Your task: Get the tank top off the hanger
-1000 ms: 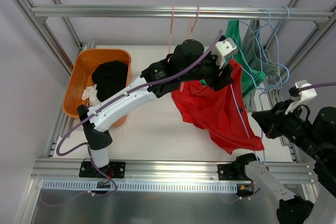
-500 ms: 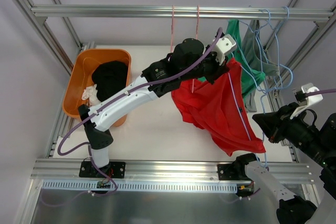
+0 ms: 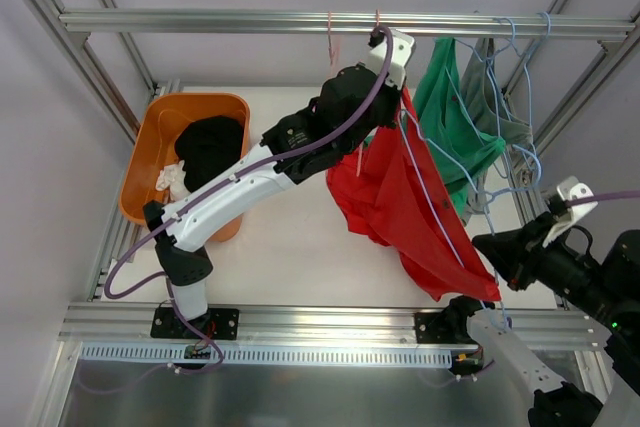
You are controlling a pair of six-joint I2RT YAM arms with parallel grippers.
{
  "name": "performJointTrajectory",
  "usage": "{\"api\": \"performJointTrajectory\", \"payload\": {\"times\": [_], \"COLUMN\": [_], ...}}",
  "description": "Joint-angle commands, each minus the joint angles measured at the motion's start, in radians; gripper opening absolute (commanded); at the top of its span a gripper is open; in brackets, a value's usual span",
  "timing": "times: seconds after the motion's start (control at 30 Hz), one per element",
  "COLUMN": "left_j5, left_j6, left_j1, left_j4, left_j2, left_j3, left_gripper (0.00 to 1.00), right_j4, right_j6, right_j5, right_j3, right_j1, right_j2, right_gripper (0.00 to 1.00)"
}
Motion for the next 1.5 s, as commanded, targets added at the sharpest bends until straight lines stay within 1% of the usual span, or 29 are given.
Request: {"api": "performJointTrajectory", "payload": {"times": [0.0,0.17,0.23,0.3,0.33,0.37,0.4,0.43,0.5,0.53,0.57,0.63,0.67,0.73,0.77,0.83,0.87,0.93,1.0,1.13,1.17,1.2,1.23,1.3,1.33,1.37,1.4,1.43,1.47], "left_j5": [-0.183,-0.077,0.01,0.09,0.124,0.165,0.25,0.3,0.397,0.522,0.587,0.697,0.801,0.837,0.862,0.871,0.854,0.778,0.682,0.583,0.569,0.537,0.512,0.462,0.383,0.342,0.311,0.27,0.264], "left_j6": [-0.064,-0.088,-0.098,-0.125,-0.136,-0.154,-0.165,-0.176,-0.207,-0.214,-0.228,-0.237,-0.231,-0.236,-0.239,-0.245,-0.26,-0.289,-0.319,-0.348,-0.348,-0.352,-0.365,-0.381,-0.403,-0.412,-0.42,-0.429,-0.431], "left_j1": [0.016,0.018,0.016,0.016,0.016,0.016,0.016,0.016,0.011,0.011,0.007,-0.015,-0.024,-0.053,-0.062,-0.073,-0.079,-0.084,-0.084,-0.085,-0.085,-0.085,-0.085,-0.085,-0.085,-0.085,-0.085,-0.084,-0.085], "left_j4": [0.069,0.066,0.071,0.071,0.071,0.071,0.071,0.071,0.071,0.071,0.071,0.069,0.071,0.071,0.072,0.071,0.071,0.069,0.069,0.069,0.069,0.066,0.046,0.028,0.011,0.003,-0.001,-0.012,-0.023], "left_j2": [-0.065,-0.086,-0.117,-0.166,-0.186,-0.225,-0.244,-0.259,-0.31,-0.324,-0.345,-0.365,-0.382,-0.405,-0.42,-0.428,-0.431,-0.437,-0.448,-0.48,-0.489,-0.496,-0.5,-0.522,-0.531,-0.548,-0.558,-0.568,-0.586], "left_j3": [0.079,0.041,0.0,-0.058,-0.081,-0.129,-0.15,-0.172,-0.248,-0.272,-0.323,-0.383,-0.449,-0.529,-0.608,-0.69,-0.76,-0.828,-0.91,-1.0,-1.029,-1.043,-1.053,-1.089,-1.103,-1.135,-1.148,-1.158,-1.172], "left_gripper": [0.0,0.0,0.0,0.0,0.0,0.0,0.0,0.0,0.0,0.0,0.0,0.0,0.0,0.0,0.0,0.0,0.0,0.0,0.0,0.0,0.0,0.0,0.0,0.0,0.0,0.01,0.05,0.19,0.26], "right_j4": [0.026,0.028,0.031,0.061,0.087,0.165,0.219,0.276,0.484,0.564,0.749,0.941,1.12,1.305,1.517,1.725,1.875,1.925,1.924,1.831,1.659,1.56,1.276,0.996,0.751,0.661,0.584,0.483,0.443], "right_j6": [-0.048,-0.065,-0.058,-0.046,-0.043,-0.042,-0.028,-0.016,0.004,0.02,0.032,0.07,0.084,0.109,0.132,0.146,0.141,0.126,0.097,0.026,0.003,-0.023,-0.034,-0.045,-0.025,-0.014,-0.006,0.004,0.009], "right_j5": [-0.117,-0.112,-0.057,0.062,0.096,0.13,0.141,0.146,0.1,0.069,-0.002,-0.061,-0.095,-0.104,-0.106,-0.085,-0.072,-0.019,0.02,0.122,0.142,0.167,0.207,0.241,0.279,0.284,0.282,0.276,0.27], "right_j3": [0.011,0.073,0.118,0.132,0.115,0.095,0.065,-0.013,-0.098,-0.194,-0.245,-0.337,-0.409,-0.48,-0.564,-0.647,-0.701,-0.709,-0.727,-0.755,-0.732,-0.706,-0.612,-0.487,-0.377,-0.339,-0.319,-0.305,-0.29], "right_j1": [0.029,0.06,0.063,0.063,0.061,0.061,0.061,0.061,0.061,0.061,0.06,0.06,0.061,0.06,0.06,0.06,0.06,0.061,0.061,0.06,0.061,0.061,0.061,0.061,0.061,0.06,0.061,0.06,0.06], "right_j2": [-0.052,-0.066,-0.066,-0.068,-0.089,-0.104,-0.124,-0.147,-0.212,-0.23,-0.262,-0.275,-0.266,-0.252,-0.246,-0.232,-0.226,-0.21,-0.231,-0.302,-0.311,-0.316,-0.31,-0.281,-0.264,-0.235,-0.229,-0.224,-0.218], "right_gripper": [0.0,0.0,0.0,0.0,0.0,0.0,0.0,0.0,0.0,0.0,0.0,0.0,0.0,0.0,0.0,0.0,0.0,0.0,0.0,0.0,0.0,0.0,0.0,0.0,0.0,0.0,0.0,0.0,0.0]}}
